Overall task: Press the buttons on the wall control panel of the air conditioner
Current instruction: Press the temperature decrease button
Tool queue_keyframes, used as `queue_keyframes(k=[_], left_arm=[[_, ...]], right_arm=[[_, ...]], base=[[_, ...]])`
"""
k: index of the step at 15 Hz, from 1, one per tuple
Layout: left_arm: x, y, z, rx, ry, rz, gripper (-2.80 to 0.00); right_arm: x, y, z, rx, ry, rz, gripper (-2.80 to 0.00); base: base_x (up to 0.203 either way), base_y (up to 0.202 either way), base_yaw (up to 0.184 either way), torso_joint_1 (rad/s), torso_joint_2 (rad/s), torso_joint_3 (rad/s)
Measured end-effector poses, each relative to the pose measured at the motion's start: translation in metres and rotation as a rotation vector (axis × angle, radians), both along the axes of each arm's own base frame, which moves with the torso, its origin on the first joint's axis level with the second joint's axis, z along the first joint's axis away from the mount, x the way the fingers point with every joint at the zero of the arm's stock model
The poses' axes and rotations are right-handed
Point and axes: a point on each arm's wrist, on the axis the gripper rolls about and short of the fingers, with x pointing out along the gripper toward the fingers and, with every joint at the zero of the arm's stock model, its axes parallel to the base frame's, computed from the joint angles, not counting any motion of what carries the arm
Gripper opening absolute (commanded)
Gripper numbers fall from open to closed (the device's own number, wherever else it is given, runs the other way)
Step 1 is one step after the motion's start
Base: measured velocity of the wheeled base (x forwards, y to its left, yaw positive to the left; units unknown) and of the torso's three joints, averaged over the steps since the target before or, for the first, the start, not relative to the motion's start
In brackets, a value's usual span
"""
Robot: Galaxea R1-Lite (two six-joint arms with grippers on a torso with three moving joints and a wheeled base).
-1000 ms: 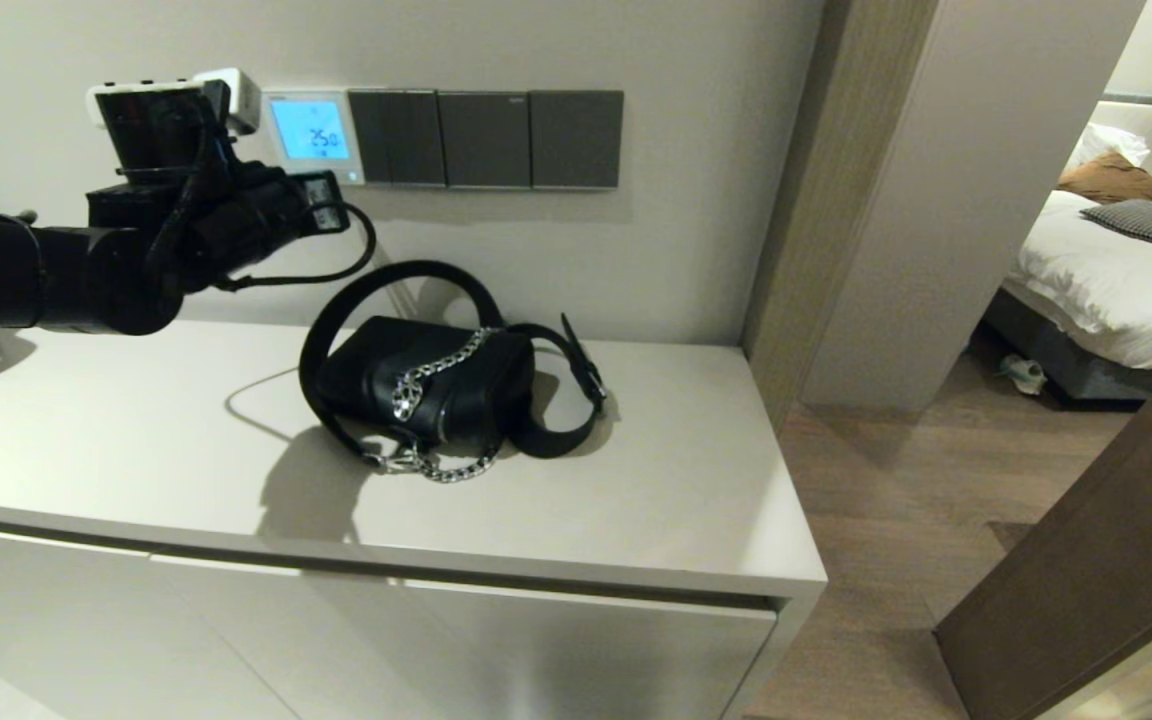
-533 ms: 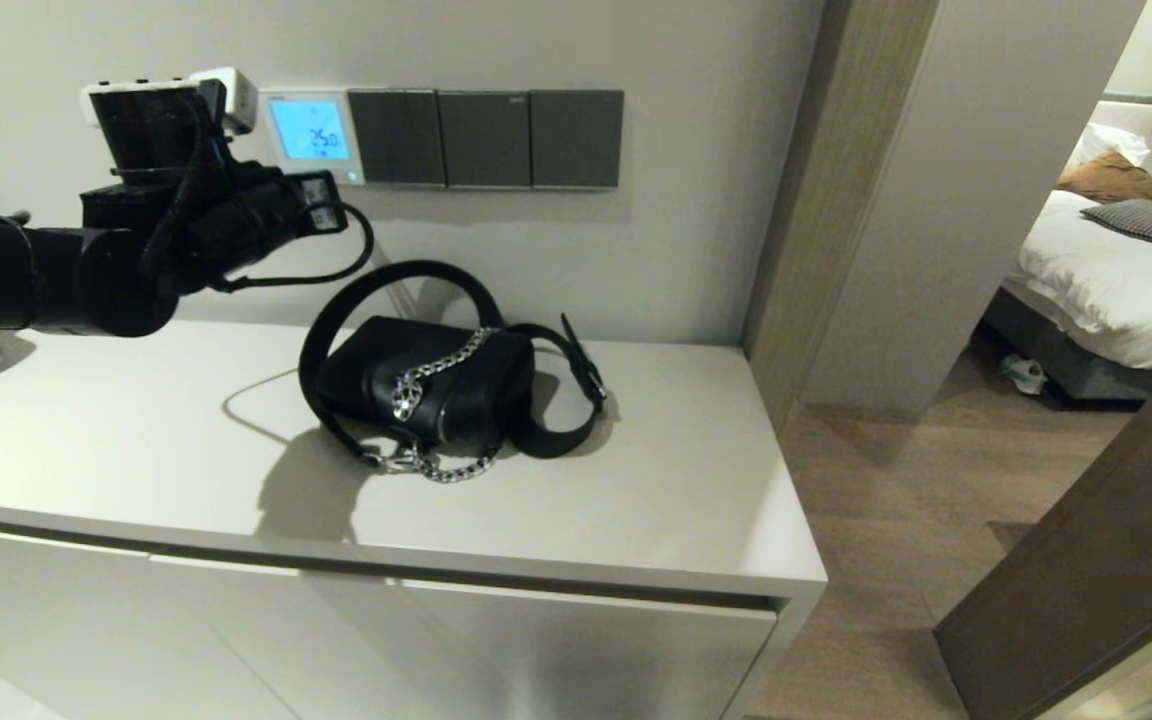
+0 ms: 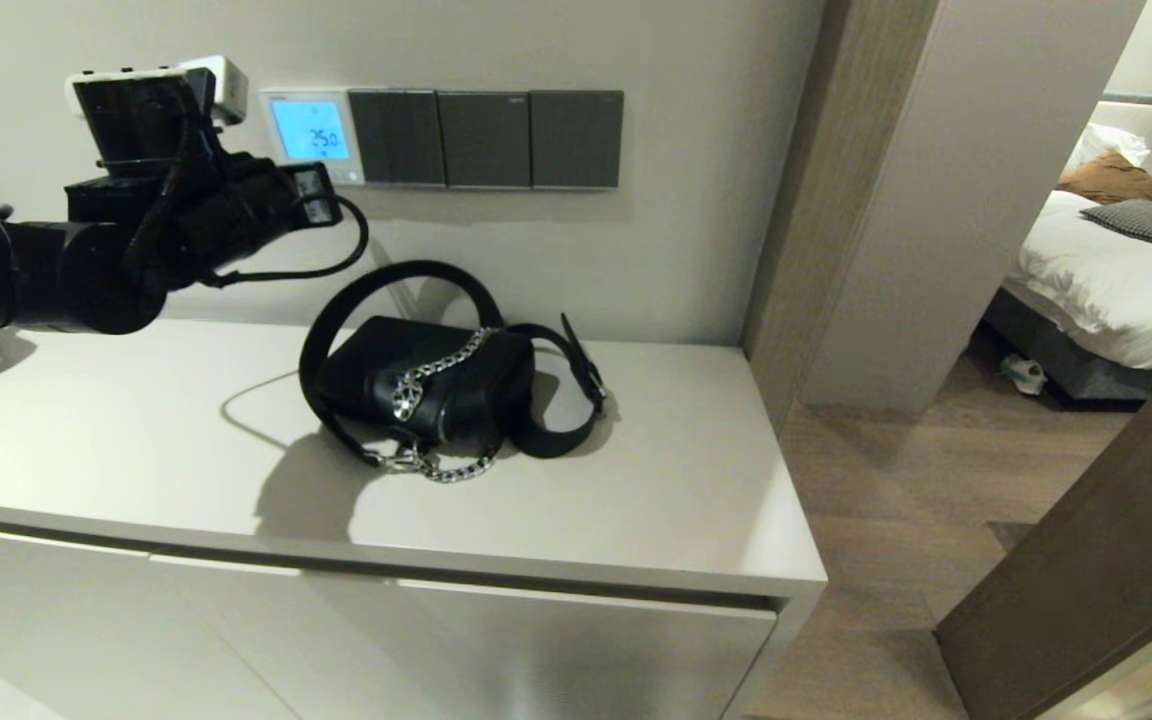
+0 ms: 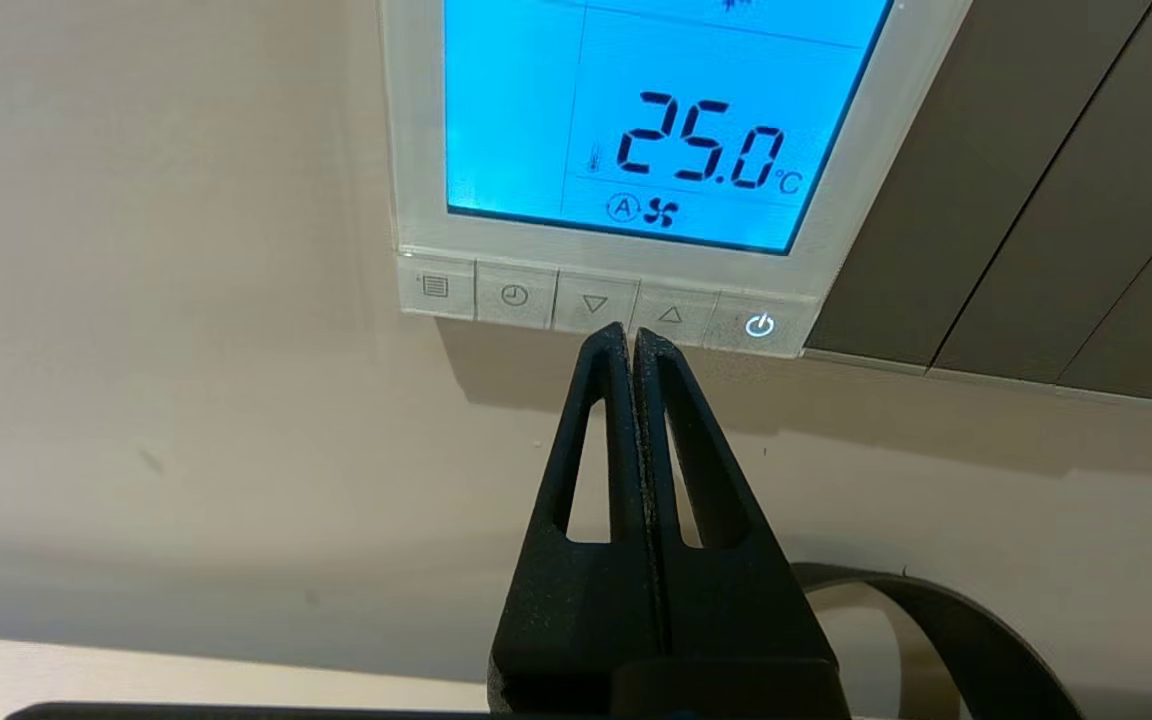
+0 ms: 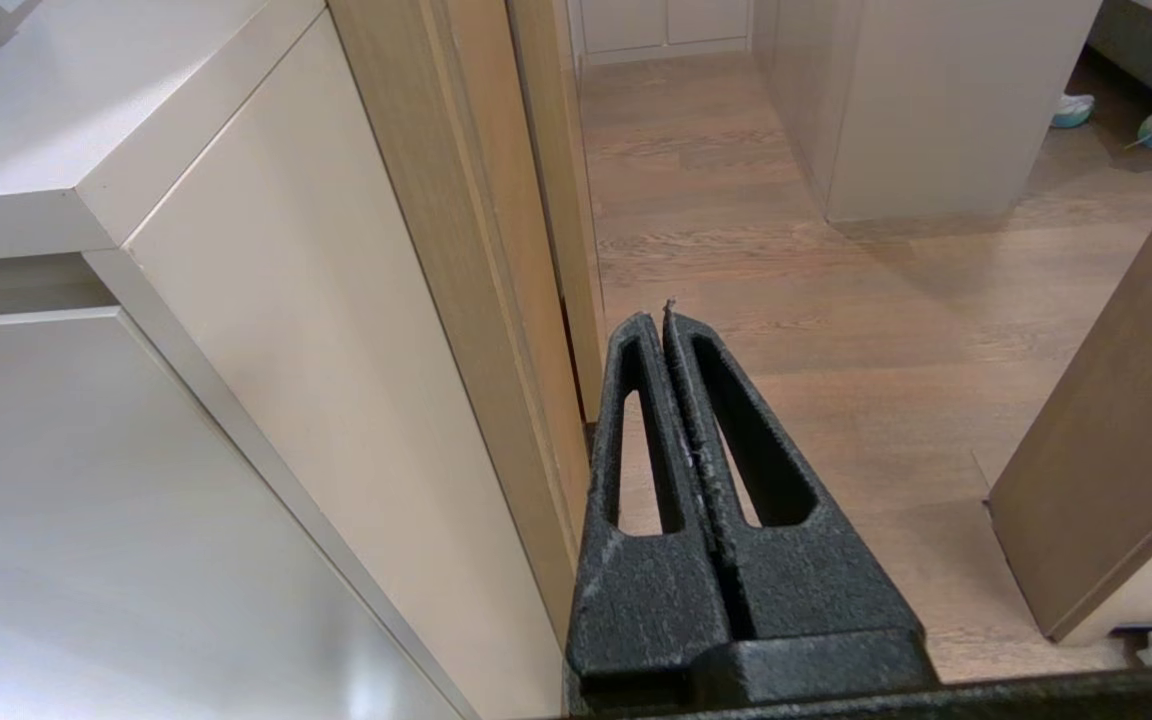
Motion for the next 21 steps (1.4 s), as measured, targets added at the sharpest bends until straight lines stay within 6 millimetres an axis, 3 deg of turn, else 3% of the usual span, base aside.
queue_keyframes(k=[13, 21], left_arm=[[0.012, 0.001, -0.006, 0.002, 0.011, 0.007, -2.80], [0.006, 0.002, -0.005, -0.002, 0.010, 0.007, -2.80]], right_arm=[[0.000, 0.000, 0.000, 0.000, 0.000, 0.000, -2.80], [0.000, 0.000, 0.000, 0.000, 0.000, 0.000, -2.80]], base=[[0.000, 0.000, 0.000, 0.000, 0.00, 0.000], [0.000, 0.000, 0.000, 0.000, 0.00, 0.000]])
